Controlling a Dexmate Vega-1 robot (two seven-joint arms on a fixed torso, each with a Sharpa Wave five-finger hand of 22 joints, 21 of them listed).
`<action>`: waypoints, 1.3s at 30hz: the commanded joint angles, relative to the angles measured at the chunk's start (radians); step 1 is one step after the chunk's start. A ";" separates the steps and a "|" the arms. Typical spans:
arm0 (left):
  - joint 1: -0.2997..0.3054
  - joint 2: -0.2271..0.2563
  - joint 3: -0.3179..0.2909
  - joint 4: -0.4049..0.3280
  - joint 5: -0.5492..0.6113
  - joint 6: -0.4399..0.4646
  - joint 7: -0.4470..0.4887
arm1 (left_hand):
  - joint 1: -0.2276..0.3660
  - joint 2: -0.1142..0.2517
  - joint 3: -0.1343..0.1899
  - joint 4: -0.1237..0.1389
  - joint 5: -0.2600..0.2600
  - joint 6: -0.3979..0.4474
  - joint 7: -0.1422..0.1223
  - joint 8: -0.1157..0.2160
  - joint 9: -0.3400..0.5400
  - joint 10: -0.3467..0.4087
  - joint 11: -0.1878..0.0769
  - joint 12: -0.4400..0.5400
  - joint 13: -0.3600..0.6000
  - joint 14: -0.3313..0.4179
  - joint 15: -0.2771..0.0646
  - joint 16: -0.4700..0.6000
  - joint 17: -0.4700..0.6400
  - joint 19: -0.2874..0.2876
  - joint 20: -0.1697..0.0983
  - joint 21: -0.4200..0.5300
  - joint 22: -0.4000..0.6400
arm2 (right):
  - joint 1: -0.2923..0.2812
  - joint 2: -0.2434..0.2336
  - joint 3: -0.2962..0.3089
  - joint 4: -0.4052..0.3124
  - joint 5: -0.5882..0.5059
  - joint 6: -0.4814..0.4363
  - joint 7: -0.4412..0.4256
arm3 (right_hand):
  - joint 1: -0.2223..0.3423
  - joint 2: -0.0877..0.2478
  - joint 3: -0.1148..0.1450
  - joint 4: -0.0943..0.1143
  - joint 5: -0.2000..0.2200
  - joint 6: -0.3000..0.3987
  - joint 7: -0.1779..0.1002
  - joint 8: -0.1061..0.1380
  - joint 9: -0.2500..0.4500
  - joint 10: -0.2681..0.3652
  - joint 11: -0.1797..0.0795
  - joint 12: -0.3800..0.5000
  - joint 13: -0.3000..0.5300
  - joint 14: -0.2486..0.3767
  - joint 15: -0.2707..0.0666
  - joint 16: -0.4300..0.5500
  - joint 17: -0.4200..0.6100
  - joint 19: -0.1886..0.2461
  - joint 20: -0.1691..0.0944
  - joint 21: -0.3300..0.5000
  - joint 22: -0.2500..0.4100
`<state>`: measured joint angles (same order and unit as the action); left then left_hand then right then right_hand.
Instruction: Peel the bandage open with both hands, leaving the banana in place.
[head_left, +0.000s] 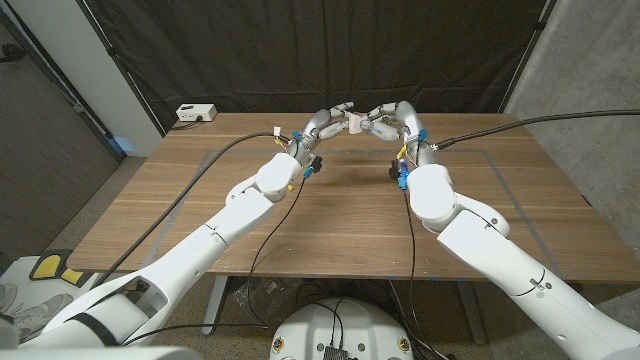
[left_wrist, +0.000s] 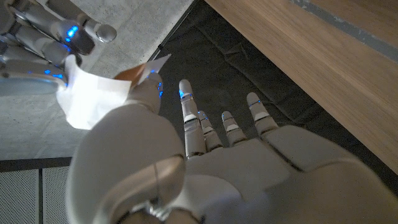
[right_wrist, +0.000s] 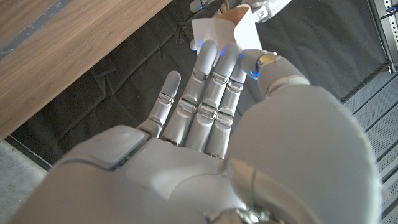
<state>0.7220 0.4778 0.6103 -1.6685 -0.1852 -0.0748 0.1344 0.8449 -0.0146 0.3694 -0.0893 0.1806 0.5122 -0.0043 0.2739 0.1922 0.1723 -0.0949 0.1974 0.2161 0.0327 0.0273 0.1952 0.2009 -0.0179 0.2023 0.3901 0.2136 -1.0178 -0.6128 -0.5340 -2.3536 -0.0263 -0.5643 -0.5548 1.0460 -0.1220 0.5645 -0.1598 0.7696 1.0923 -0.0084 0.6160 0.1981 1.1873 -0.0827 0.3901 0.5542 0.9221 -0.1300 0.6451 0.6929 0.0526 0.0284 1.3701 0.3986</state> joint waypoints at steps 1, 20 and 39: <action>-0.018 0.020 0.015 -0.002 -0.017 -0.017 -0.076 | -0.040 -0.011 -0.022 0.011 -0.002 -0.055 0.003 -0.033 0.005 -0.033 0.021 0.000 0.003 -0.029 0.017 -0.007 0.003 -0.025 0.010 -0.008 0.004 | -0.022 -0.001 0.018 -0.006 -0.009 0.023 0.005 | 0.003 0.009 0.007 -0.002 0.006 0.043 0.023 0.050 0.175 0.005 -0.004 -0.002 0.005 0.000 -0.088 -0.004 0.004 -0.006 0.000 0.008 0.001; -0.023 -0.007 -0.007 0.122 -0.220 -0.222 -0.308 | -0.053 0.106 0.035 0.031 0.047 -0.031 0.001 -0.017 0.038 -0.072 0.085 0.013 0.009 -0.080 0.044 0.001 0.009 -0.148 0.011 -0.042 0.018 | -0.013 0.017 0.014 0.010 -0.016 0.024 0.020 | 0.001 0.007 0.015 -0.003 0.007 0.041 0.025 0.052 0.175 0.003 -0.004 -0.008 0.016 -0.002 -0.089 -0.008 0.014 -0.010 -0.003 0.028 -0.013; 0.009 0.043 -0.054 0.132 -0.271 -0.262 -0.357 | -0.095 0.126 0.086 0.017 0.161 -0.020 0.070 -0.005 0.054 -0.060 0.077 0.027 0.009 -0.093 0.036 0.003 0.007 -0.208 0.013 -0.044 0.039 | 0.037 0.096 0.017 0.102 -0.050 0.039 -0.057 | 0.002 0.008 0.023 -0.004 0.007 0.038 0.023 0.052 0.171 0.003 -0.006 -0.017 0.021 0.002 -0.096 -0.012 0.023 -0.015 -0.005 0.044 -0.031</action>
<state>0.7196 0.4861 0.5758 -1.5326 -0.4542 -0.3152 -0.2034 0.7553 0.1170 0.4503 -0.0787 0.3330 0.4789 0.0697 0.2661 0.2444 0.1122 -0.0087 0.2158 0.2210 -0.0525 0.0625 0.1931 0.2073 -0.1687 0.2144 0.3472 0.2489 -0.9987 -0.5584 -0.5306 -2.2983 -0.0675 -0.5469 -0.5694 1.0488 -0.1250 0.5744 -0.1692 0.7731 1.0940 -0.0067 0.6179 0.1981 1.1872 -0.0827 0.3771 0.5733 0.9221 -0.1300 0.6389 0.7114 0.0400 0.0269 1.4088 0.3674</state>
